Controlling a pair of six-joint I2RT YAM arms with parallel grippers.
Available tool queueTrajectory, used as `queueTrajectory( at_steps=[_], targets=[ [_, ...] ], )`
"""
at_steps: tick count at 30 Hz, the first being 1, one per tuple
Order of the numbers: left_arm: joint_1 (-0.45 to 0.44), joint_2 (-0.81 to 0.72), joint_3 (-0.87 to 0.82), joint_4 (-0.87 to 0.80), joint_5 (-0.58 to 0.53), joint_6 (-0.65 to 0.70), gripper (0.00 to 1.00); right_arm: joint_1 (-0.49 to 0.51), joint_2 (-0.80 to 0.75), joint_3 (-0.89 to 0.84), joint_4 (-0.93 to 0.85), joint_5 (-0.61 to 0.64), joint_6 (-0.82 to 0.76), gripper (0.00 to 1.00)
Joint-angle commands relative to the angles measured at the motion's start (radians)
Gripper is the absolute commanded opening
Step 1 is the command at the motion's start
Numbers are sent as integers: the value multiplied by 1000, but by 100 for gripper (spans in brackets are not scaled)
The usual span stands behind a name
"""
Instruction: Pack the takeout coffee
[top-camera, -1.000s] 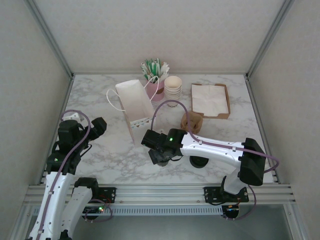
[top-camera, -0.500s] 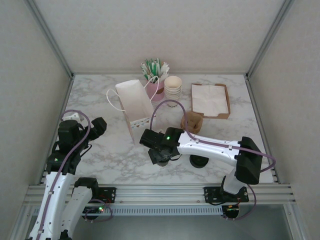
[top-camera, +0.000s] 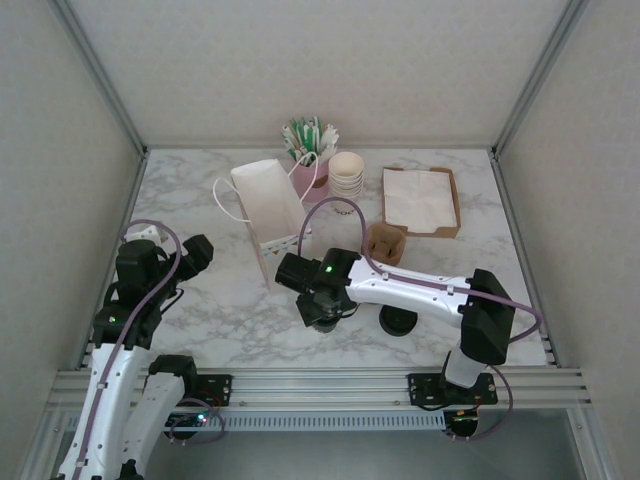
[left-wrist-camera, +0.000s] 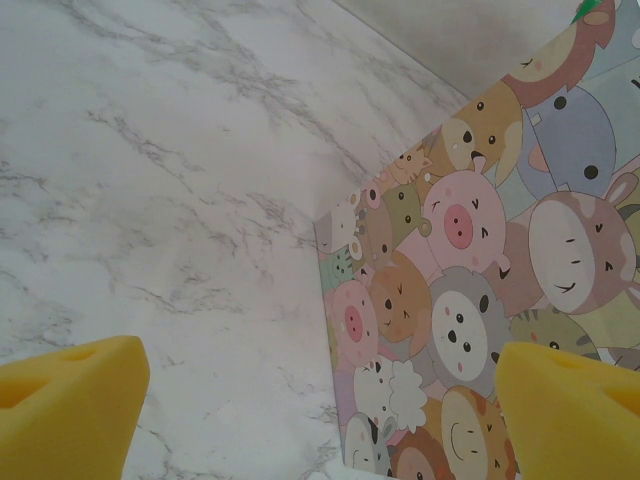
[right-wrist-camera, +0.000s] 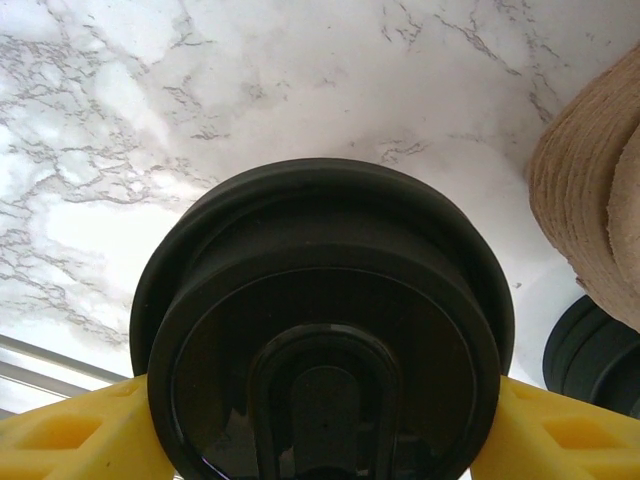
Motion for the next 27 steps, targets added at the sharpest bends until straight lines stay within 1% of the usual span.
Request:
queueTrajectory(
  at_steps=[1, 4, 9, 13, 16, 19, 22, 27],
  targets=[
    [-5, -4, 10, -8, -5, 1, 90, -11, 121, -96, -113, 1, -14, 65],
    [-4, -2, 11, -7, -4, 1, 89, -11, 101, -110, -83, -32, -29, 64],
    [-4, -2, 10, -7, -6, 3, 90, -11, 18, -102, -33, -30, -91, 65],
    [-4, -2, 11, -7, -5, 1, 90, -25, -43, -93, -1, -21, -202, 66],
    [-5, -4, 14, -12, -5, 3, 90, -35, -70, -94, 28, -45, -280, 66],
    [-4, -7, 13, -16, -5, 3, 90, -41, -100, -112, 69, -105, -375, 69],
    [-6, -11, 15, -18, -5, 2, 90, -49, -129, -123, 82, -133, -440, 72],
    [-6, -8, 13, -18, -7, 3, 90, -84, -164, -110, 77, -144, -475, 76]
  ],
)
